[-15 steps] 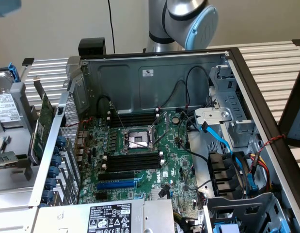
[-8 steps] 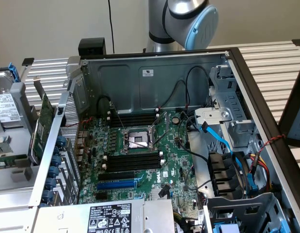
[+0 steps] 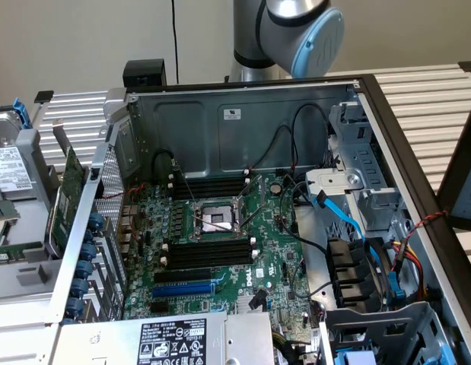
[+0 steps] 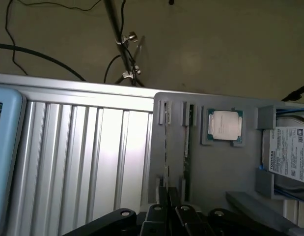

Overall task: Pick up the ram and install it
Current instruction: 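Pick up the ram and move it above insertion slot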

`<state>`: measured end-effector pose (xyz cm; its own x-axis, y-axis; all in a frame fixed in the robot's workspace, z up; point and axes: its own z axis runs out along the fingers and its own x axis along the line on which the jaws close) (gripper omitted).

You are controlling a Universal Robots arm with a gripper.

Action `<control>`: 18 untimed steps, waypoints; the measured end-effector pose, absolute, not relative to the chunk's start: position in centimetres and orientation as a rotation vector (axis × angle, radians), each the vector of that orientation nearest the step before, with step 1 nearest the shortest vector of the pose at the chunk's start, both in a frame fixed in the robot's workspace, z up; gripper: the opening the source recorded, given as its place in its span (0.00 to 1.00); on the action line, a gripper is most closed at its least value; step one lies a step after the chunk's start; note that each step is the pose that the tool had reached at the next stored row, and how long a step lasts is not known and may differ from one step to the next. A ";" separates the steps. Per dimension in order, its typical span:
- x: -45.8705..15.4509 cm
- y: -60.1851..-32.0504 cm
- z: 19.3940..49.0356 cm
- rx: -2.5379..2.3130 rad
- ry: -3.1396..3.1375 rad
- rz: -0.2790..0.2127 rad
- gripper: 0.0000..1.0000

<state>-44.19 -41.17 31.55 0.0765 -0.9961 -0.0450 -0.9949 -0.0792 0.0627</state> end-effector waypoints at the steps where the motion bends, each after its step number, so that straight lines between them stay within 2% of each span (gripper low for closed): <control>1: -43.9 -41.2 32.0 2.293 -2.121 -0.119 0.13; 18: -38.2 -42.7 39.4 2.280 -2.110 -0.145 0.13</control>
<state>-38.20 -42.74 39.41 0.0754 -0.9961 -0.0469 -0.9931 -0.0792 0.0869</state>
